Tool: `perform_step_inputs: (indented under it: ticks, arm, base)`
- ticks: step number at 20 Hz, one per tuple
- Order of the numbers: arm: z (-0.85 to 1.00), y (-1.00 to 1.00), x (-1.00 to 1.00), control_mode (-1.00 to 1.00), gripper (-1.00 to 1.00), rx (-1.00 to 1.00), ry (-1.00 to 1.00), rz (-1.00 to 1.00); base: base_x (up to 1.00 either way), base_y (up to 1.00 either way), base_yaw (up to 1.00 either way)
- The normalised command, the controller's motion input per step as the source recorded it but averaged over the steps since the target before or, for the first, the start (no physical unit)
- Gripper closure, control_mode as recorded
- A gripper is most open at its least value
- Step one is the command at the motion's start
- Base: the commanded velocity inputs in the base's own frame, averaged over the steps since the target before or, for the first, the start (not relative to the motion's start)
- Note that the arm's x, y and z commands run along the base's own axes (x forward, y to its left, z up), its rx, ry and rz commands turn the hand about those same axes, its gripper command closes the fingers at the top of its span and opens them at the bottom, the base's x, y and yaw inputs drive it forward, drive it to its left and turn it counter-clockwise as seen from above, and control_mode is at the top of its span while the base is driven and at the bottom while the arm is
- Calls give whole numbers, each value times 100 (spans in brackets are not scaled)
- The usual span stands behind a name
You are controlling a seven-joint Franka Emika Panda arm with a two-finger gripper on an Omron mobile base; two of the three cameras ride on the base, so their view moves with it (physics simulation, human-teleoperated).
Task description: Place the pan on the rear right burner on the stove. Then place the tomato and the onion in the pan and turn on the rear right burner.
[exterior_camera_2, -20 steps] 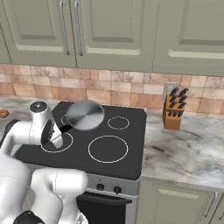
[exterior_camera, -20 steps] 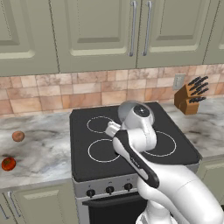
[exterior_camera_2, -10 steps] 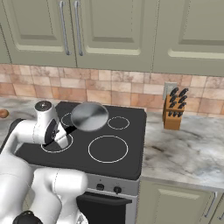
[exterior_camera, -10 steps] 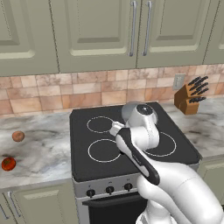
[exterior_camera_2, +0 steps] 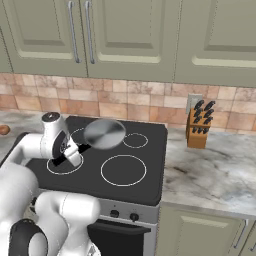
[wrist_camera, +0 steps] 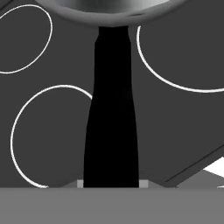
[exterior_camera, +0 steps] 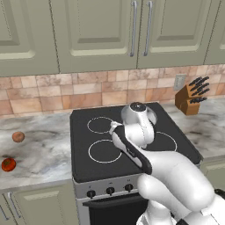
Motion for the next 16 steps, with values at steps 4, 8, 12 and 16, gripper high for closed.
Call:
perform_step_inputs:
  ticks: [4,8,12,16]
  arm:
    - [0,-4,24,-100,100,-6,7,0]
    - [4,-17,8,-100,100,0,2,0]
    - [2,-26,0,-100,100,0,0,0]
    - [0,-25,0,-100,100,0,0,0]
  base:
    - [0,0,0]
    - [0,0,0]
    - [0,0,0]
    - [0,0,0]
